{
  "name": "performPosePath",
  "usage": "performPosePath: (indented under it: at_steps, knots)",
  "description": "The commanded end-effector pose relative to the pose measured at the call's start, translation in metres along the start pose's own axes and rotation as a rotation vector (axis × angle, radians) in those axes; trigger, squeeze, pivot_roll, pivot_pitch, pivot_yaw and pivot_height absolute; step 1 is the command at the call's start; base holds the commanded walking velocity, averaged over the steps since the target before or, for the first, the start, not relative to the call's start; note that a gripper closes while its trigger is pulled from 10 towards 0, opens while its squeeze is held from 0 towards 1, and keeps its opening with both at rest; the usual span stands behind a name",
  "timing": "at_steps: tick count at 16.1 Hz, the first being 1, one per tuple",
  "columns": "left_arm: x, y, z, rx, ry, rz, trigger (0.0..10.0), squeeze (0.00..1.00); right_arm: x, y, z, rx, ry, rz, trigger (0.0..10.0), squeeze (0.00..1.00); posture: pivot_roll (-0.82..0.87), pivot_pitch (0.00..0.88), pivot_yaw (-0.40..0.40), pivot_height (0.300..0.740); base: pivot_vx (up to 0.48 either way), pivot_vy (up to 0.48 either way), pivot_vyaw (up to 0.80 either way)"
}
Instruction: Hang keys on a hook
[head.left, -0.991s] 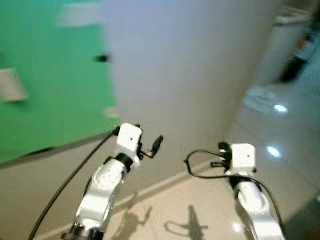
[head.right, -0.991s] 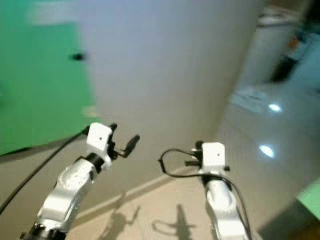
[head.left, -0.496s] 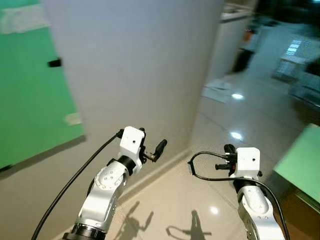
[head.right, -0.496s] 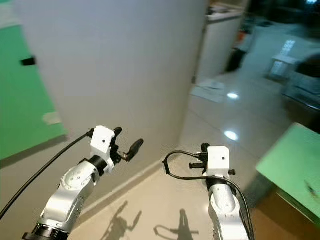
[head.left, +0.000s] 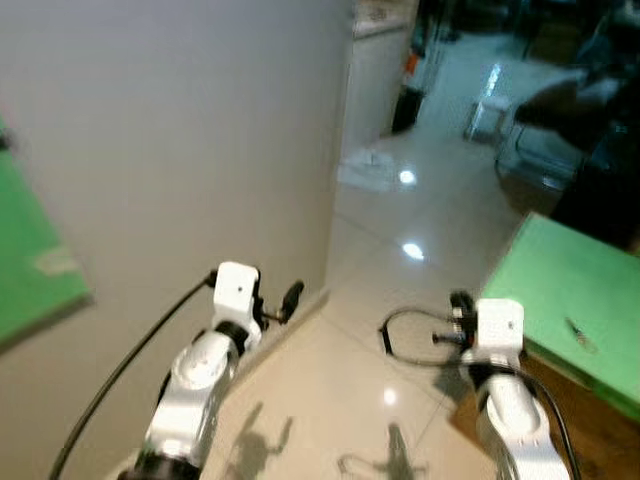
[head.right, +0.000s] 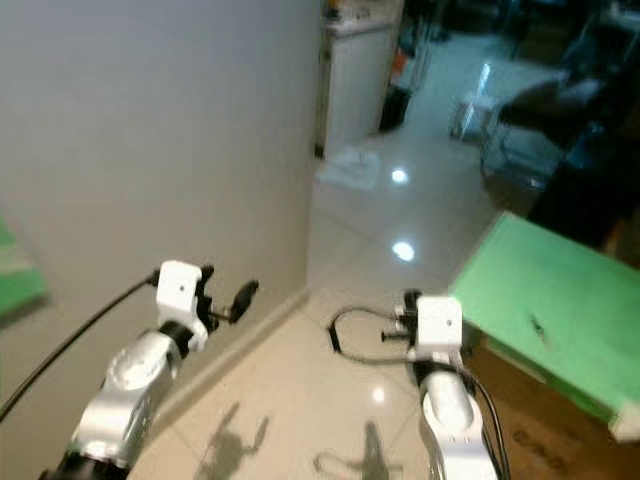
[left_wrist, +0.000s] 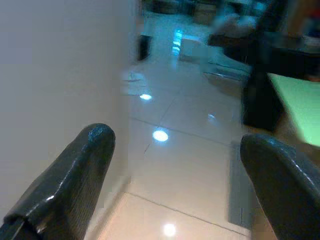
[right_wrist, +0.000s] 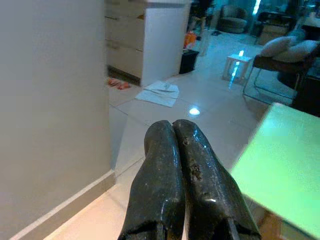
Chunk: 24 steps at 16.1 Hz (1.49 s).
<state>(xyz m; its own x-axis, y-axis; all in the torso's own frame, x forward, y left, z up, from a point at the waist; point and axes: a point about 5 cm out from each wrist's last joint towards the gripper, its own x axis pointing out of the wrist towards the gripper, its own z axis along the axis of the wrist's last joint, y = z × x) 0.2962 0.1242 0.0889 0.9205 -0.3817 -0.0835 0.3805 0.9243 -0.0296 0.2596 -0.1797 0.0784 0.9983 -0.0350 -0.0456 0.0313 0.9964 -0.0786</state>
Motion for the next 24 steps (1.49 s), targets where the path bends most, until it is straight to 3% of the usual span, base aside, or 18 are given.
performPosePath:
  at_steps: [1,4,9,14,15,16,24]
  knots:
    - [0.0028,-0.0124,0.0024,0.022,-0.015,-0.062,10.0,0.00,-0.0035,-0.0059,-0.0001,-0.016,-0.003,-0.016,10.0,0.00,-0.13,0.000,0.000,0.740,0.000,-0.442,-0.64]
    - [0.0030,-0.0146,0.0020,0.028,-0.020,-0.082,10.0,0.00,-0.0034,-0.0054,0.0008,-0.014,-0.006,-0.018,10.0,0.00,-0.13,0.000,0.004,0.740,0.000,-0.434,-0.66]
    - [0.0064,-0.0081,0.0029,0.028,-0.021,-0.044,10.0,0.00,-0.0054,-0.0050,-0.0007,-0.005,-0.013,-0.014,10.0,0.00,-0.14,0.000,0.010,0.740,0.052,0.000,-0.40]
    - [0.0085,-0.0114,0.0061,0.032,-0.044,-0.065,10.0,0.00,-0.0055,-0.0046,-0.0027,-0.030,-0.005,-0.017,10.0,0.00,-0.15,0.000,0.013,0.740,0.447,0.000,-0.08]
    - [0.0088,-0.0099,0.0055,0.041,-0.038,-0.052,10.0,0.00,-0.0055,-0.0060,-0.0026,-0.040,-0.004,-0.029,10.0,0.07,-0.15,0.000,0.014,0.740,0.480,0.000,0.00]
    - [0.0091,-0.0091,0.0060,0.043,-0.042,-0.048,10.0,0.00,-0.0053,-0.0061,-0.0004,-0.026,-0.021,-0.018,10.0,1.00,-0.15,0.000,0.014,0.740,0.480,0.000,0.00]
    - [0.0080,-0.0124,0.0059,0.044,-0.049,-0.077,10.0,0.00,-0.0058,-0.0058,-0.0016,-0.047,-0.012,-0.007,10.0,1.00,-0.15,0.000,0.011,0.740,0.480,0.000,-0.05]
